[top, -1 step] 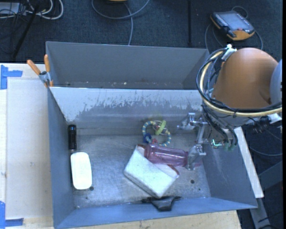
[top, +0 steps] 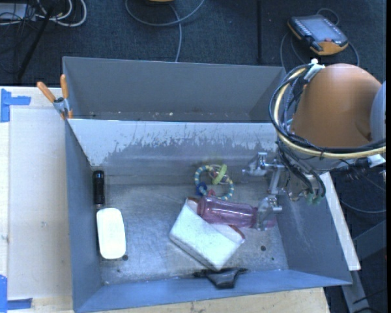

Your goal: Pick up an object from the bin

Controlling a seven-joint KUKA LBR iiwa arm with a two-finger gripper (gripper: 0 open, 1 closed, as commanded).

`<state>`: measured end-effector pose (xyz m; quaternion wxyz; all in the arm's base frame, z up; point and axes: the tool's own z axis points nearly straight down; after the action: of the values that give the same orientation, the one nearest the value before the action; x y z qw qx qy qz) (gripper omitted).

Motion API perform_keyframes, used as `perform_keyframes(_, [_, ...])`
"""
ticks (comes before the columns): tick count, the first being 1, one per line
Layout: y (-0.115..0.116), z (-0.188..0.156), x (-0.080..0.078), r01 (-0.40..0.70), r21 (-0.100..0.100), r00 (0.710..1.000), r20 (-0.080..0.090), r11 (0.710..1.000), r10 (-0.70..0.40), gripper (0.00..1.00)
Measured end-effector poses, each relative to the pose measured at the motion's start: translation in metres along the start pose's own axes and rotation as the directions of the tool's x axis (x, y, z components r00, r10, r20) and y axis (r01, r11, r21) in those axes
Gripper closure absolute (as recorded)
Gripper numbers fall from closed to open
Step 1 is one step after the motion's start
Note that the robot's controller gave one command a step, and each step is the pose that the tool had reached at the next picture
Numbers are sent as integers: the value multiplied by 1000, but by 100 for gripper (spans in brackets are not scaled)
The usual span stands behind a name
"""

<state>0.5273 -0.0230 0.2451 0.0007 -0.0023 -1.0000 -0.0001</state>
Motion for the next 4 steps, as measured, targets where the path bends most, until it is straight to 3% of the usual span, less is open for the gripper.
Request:
perform_keyframes(1, [-4,63,-27,37,1,999,7,999,-37,0])
perform_keyframes(2, [-10,87,-63,-59,0,998,1,998,59,0])
perform_keyframes(3, [-11,127,-65,-13,0,1000,2,1000,13,0])
perform_keyframes(4, [-12,170,-57,-161,0,987,-6,987,161,0])
